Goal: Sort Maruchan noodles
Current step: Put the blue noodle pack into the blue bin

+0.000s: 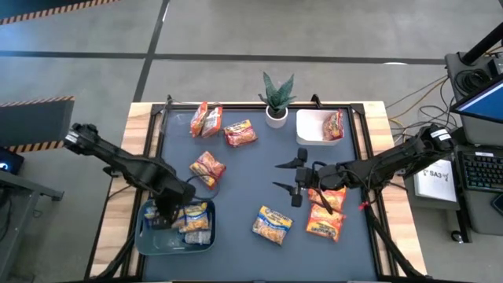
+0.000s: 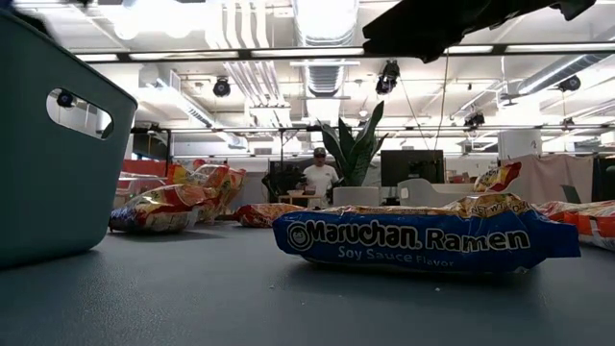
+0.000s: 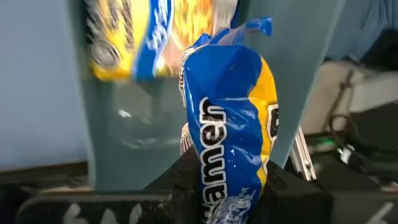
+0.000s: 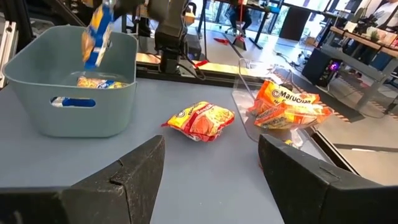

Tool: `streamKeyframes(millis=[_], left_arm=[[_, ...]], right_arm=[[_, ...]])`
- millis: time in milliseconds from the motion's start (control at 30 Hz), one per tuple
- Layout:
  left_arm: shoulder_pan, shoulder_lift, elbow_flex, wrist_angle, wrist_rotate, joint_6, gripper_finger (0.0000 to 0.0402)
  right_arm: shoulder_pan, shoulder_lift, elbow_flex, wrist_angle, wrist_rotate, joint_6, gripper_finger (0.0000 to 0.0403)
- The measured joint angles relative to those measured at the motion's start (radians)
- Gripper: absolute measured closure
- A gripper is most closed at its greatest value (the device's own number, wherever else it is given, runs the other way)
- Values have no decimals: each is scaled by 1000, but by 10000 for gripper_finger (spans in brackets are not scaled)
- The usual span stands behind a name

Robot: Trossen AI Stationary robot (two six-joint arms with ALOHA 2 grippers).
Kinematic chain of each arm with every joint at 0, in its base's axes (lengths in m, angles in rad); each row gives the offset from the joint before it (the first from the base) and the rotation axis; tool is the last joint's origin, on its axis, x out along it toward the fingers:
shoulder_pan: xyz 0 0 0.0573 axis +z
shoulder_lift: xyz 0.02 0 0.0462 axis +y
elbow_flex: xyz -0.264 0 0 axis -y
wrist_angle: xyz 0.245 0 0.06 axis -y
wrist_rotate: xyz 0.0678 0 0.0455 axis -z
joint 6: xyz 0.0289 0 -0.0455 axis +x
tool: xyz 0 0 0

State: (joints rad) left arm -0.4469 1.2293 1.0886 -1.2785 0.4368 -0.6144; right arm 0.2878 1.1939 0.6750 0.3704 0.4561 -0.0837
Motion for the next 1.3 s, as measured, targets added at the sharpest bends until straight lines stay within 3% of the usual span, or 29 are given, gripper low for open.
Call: streamKeyframes(millis=[267,433,733,967,1300], left_arm=[[0,3,-177,228,103,-5,350],[0,38,-204,219,165,2,350],[0,94,-212,212,144,-3,319],[0,105,-210,170,116,-9,276],[0,98,-135,-46,82,-8,225]], right_arm=[[0,0,-1,0,0,5,153],[0,0,-1,0,0,5,156],[0,0,-2,0,0,5,152],[0,0,-2,0,0,5,151],[0,0,-2,0,0,6,149]])
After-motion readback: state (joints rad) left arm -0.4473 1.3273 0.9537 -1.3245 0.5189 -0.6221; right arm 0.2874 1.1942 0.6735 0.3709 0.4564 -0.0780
